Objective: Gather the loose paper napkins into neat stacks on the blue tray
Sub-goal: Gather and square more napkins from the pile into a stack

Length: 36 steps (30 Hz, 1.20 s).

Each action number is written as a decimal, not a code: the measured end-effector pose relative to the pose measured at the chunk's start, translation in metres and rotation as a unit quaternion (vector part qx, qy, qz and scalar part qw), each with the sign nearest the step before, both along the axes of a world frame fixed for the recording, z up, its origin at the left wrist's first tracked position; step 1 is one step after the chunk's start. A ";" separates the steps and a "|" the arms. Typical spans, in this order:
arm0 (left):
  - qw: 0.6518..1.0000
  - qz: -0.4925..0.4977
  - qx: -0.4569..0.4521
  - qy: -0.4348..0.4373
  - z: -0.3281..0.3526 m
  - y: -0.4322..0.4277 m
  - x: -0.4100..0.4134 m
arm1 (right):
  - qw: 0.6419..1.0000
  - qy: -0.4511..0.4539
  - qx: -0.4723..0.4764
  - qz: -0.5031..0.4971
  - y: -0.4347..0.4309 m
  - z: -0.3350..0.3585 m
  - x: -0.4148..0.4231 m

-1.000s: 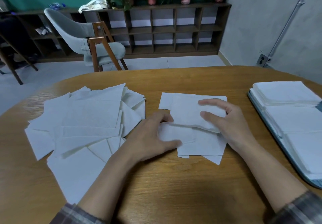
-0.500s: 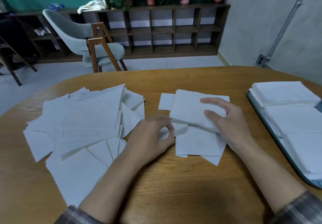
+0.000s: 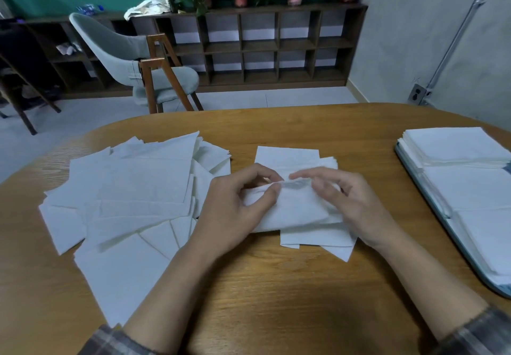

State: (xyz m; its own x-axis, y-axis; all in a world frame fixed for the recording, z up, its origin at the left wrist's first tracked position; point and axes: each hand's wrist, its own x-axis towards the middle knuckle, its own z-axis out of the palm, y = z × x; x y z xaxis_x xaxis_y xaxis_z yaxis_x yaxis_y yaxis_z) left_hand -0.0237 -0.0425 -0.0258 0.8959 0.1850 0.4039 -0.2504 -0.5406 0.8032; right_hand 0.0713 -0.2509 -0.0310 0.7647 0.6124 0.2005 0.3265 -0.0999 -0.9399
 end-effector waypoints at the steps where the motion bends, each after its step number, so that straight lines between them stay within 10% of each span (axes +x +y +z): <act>1: 1.000 -0.001 0.012 -0.006 0.000 0.001 0.001 | 1.000 0.008 -0.005 0.011 0.003 -0.002 -0.003; 36: 0.984 0.023 -0.131 0.117 0.001 0.013 0.006 | 0.977 0.195 0.082 -0.036 0.003 -0.003 0.003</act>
State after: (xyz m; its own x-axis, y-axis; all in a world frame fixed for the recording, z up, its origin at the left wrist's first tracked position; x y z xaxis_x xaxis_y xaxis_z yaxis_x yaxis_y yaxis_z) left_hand -0.0176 -0.0295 -0.0246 0.9470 0.2978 0.1202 -0.0222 -0.3129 0.9495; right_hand 0.0741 -0.2481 -0.0344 0.8424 0.5384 -0.0242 -0.0629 0.0535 -0.9966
